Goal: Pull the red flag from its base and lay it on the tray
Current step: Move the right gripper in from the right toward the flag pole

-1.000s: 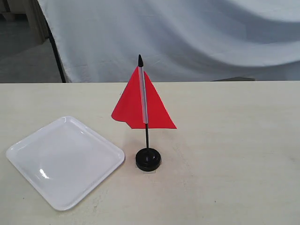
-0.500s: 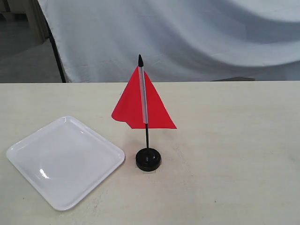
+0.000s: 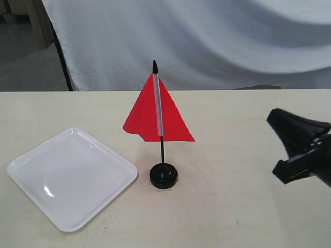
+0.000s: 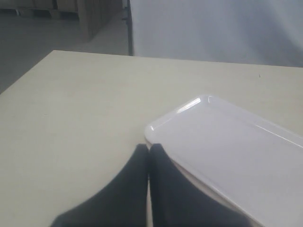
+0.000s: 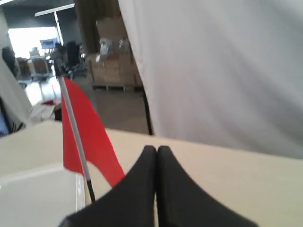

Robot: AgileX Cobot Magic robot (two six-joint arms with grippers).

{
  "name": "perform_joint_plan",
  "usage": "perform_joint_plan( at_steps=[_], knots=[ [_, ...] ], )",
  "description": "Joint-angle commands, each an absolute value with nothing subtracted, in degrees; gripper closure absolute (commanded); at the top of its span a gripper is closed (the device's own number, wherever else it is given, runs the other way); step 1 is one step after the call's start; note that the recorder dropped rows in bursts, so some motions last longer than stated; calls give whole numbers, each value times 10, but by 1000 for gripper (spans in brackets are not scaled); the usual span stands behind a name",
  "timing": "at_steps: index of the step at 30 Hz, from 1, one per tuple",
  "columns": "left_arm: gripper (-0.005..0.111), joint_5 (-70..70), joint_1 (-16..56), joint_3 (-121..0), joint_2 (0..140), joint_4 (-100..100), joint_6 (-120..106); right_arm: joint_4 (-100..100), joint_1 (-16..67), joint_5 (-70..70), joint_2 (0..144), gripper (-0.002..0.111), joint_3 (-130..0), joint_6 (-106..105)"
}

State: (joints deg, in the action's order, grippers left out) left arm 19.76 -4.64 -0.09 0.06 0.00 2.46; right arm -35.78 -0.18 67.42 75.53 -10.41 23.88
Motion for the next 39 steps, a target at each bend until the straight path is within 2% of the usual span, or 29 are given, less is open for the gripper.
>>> perform_joint_plan(
  at_steps=[1, 7, 16, 18, 21, 23, 25, 27, 33, 39],
  knots=[
    [107, 197, -48, 0, 0, 0, 24, -421, 25, 700, 927, 109, -175, 187],
    [107, 197, -48, 0, 0, 0, 24, -479, 77, 700, 1108, 109, -297, 130],
    [107, 197, -48, 0, 0, 0, 24, -522, 123, 700, 1208, 108, -382, 124],
    [107, 197, -48, 0, 0, 0, 24, -520, 129, 700, 1209, 101, -382, 124],
    [107, 197, -48, 0, 0, 0, 24, -518, 130, 700, 1209, 74, -382, 124],
    [107, 197, -48, 0, 0, 0, 24, -520, 130, 700, 1209, 45, -382, 124],
    [107, 197, -48, 0, 0, 0, 24, -524, 130, 700, 1209, 21, -382, 109],
    [107, 197, -48, 0, 0, 0, 24, -523, 130, 700, 1209, 17, -382, 103],
    [107, 197, -48, 0, 0, 0, 24, -491, 134, 700, 1209, 17, -414, 150],
    [107, 197, -48, 0, 0, 0, 24, -491, 173, 646, 1237, 17, -474, 161]
  ],
)
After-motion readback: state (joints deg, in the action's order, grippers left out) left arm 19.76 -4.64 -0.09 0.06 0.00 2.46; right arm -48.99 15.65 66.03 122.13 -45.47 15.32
